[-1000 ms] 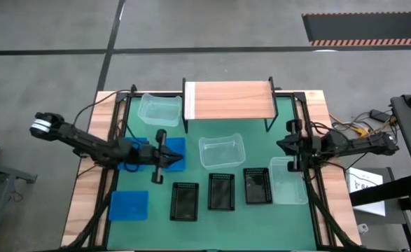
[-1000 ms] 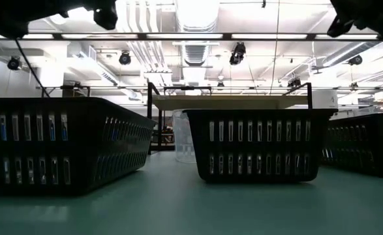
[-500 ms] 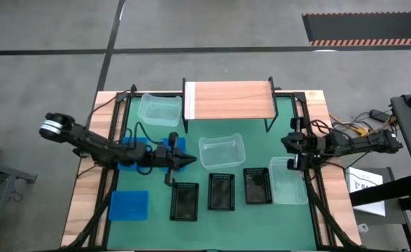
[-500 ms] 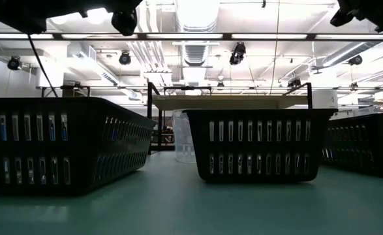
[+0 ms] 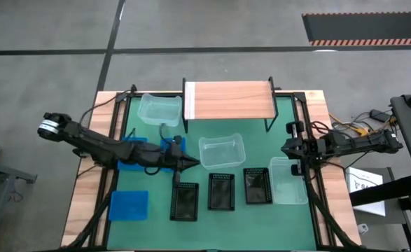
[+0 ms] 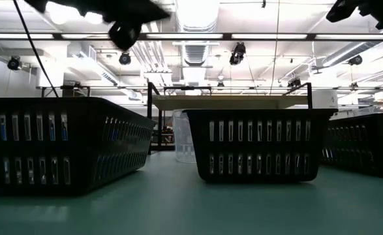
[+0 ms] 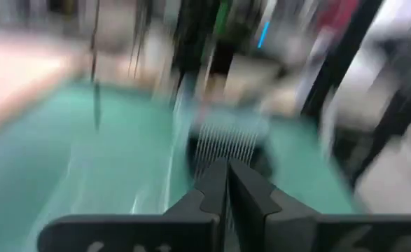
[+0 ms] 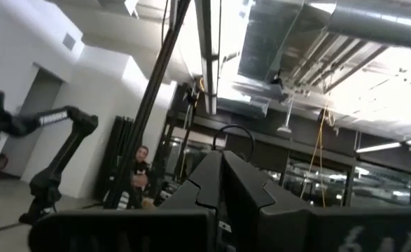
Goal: Stack baskets on shelf by color
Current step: Put the top right blue bin on the shelf
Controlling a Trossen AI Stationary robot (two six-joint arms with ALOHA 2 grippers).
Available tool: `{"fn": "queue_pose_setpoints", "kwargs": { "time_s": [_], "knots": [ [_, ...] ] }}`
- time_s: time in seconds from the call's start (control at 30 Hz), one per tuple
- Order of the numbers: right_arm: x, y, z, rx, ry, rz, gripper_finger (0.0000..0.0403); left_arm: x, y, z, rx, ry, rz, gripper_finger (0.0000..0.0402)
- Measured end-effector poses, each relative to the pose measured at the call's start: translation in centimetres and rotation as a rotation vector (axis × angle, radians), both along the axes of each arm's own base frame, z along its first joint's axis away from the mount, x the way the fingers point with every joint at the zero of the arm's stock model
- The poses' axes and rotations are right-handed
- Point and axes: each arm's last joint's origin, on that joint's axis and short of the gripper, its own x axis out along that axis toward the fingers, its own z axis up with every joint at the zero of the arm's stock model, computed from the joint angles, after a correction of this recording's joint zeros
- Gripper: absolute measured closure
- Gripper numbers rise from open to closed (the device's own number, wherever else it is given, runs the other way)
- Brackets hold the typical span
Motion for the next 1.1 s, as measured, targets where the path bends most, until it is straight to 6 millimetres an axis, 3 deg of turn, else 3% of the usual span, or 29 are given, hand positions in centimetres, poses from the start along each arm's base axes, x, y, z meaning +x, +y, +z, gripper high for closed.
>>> {"fn": "queue_pose_setpoints", "kwargs": {
  "time_s": [0.17, 0.27, 0.47, 0.7, 0.87, 1.1],
  "knots": [
    [0.1, 0.0, -0.1, -0.001, 0.012, 0.000, 0.0394, -1.7, 0.4, 0.1, 0.054, 0.571, 0.046, 0.0402],
    [0.1, 0.0, -0.1, -0.001, 0.012, 0.000, 0.0394, -3.2, 0.8, 0.2, 0.075, 0.795, 0.084, 0.0402],
    [0.1, 0.0, -0.2, -0.002, 0.019, 0.000, 0.0394, -3.9, 0.8, 0.3, 0.068, 0.866, 0.018, 0.0385],
    [0.2, 0.0, -0.3, -0.003, 0.038, -0.001, 0.0394, -3.4, 0.7, -0.4, 0.118, 0.897, -0.017, 0.0288],
    [0.3, 0.0, -0.4, -0.004, 0.048, -0.001, 0.0394, -2.6, 0.5, -2.3, 0.179, 0.967, -0.047, 0.0238],
    [0.3, 0.0, -0.4, 0.007, 0.057, 0.006, 0.0394, -1.7, 0.3, -5.3, 0.208, 1.036, -0.059, 0.0231]
  ]
}}
